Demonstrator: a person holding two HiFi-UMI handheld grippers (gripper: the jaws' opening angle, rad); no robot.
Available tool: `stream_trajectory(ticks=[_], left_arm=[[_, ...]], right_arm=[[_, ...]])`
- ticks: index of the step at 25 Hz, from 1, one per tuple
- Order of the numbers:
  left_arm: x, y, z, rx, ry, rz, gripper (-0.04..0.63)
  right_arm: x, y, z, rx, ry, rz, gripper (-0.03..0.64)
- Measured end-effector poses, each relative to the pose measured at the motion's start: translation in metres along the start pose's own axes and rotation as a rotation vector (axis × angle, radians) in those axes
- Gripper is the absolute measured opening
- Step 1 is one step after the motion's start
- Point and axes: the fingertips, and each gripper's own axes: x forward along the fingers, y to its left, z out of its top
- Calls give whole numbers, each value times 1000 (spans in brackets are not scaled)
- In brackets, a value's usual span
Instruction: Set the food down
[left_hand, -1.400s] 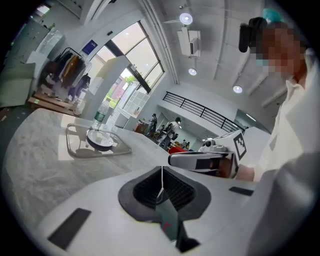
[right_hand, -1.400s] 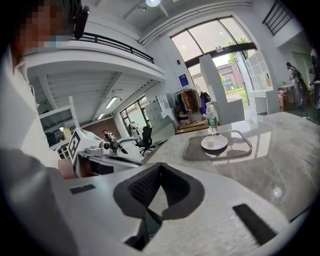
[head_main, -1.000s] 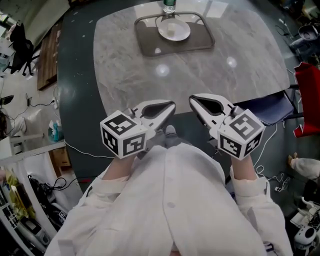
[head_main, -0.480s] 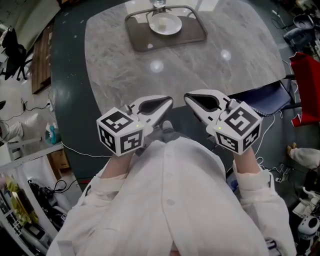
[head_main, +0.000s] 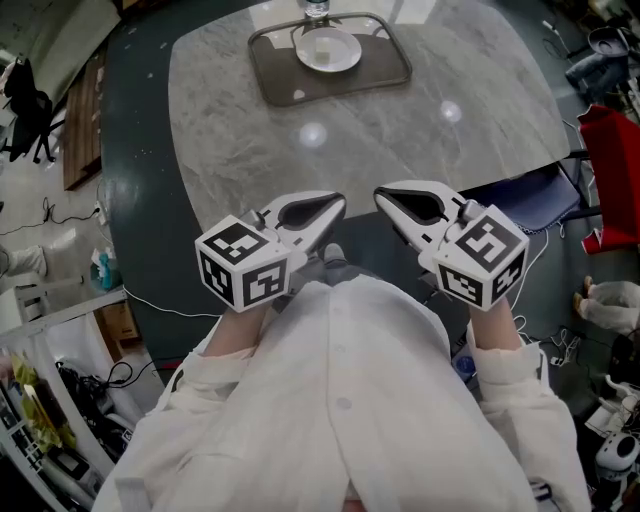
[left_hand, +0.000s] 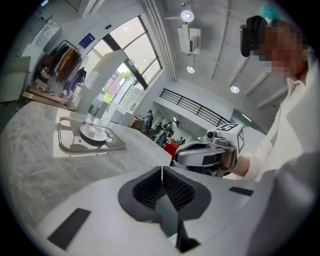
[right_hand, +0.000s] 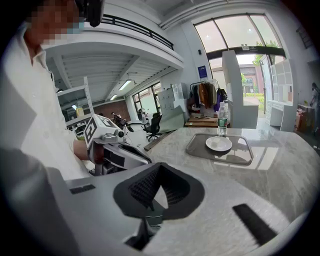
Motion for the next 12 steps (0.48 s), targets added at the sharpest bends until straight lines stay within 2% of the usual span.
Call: stream_trajectory(ticks=[7,12], left_arm=[[1,-1,0,1,4,-4,20],[2,-9,-6,-8,27,-23,20]], right_arm=[[0,-1,2,-4,-2,2,2],[-2,2,-3,47,-16,-21,2]])
